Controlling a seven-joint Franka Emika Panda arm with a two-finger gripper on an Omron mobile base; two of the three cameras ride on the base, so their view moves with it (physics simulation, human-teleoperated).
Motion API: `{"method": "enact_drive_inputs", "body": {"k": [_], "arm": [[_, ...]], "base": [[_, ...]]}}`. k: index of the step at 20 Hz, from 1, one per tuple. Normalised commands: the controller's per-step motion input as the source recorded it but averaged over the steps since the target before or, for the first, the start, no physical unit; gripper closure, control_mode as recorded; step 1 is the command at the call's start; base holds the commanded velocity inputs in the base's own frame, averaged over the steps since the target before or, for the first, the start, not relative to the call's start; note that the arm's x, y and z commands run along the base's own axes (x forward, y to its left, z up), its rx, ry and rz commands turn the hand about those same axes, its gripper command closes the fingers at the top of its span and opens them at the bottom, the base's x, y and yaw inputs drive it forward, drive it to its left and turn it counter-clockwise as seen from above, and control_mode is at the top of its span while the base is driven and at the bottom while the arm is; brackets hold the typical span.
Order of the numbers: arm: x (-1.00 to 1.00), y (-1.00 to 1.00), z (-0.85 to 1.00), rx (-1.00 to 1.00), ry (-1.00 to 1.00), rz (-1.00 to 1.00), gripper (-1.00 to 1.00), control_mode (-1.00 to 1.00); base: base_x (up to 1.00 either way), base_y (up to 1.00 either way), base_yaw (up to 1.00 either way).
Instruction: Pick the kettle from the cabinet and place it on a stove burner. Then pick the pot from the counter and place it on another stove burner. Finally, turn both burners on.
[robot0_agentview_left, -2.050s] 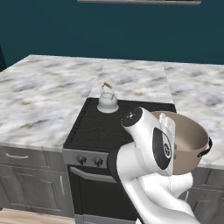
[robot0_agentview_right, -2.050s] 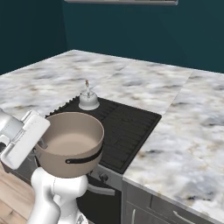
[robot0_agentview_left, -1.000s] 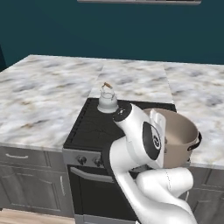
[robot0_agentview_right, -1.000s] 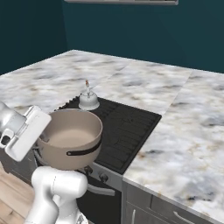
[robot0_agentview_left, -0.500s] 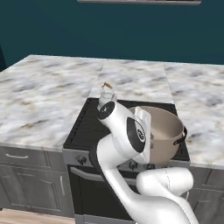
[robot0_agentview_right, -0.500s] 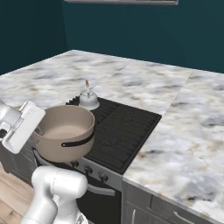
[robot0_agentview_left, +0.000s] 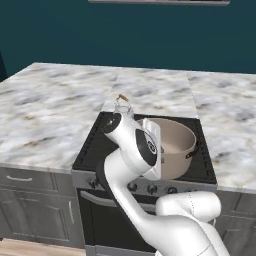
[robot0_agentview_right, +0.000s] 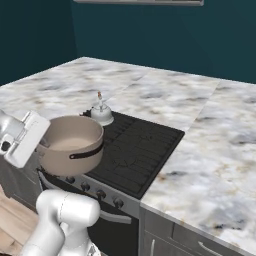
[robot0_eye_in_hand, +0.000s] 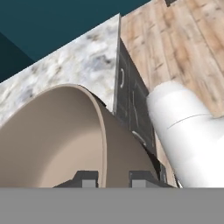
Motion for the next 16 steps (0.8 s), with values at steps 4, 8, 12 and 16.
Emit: {"method": "enact_drive_inputs", "body": {"k": [4, 8, 12, 16], "arm": [[0.39, 0.17, 0.00, 0.00, 0.00, 0.04, 1.00, -1.00], [0.33, 0.19, -0.06, 0.00, 0.00, 0.04, 1.00, -1.00], [0.31, 0.23, -0.12, 0.00, -0.02, 0.05, 1.00, -1.00], [0.31, 0.27, -0.16, 0.00, -0.04, 0.06, 1.00, -1.00]], "base": [[0.00, 0.00, 0.00], [0.00, 0.00, 0.00], [0.00, 0.00, 0.00], [0.00, 0.00, 0.00]]}}
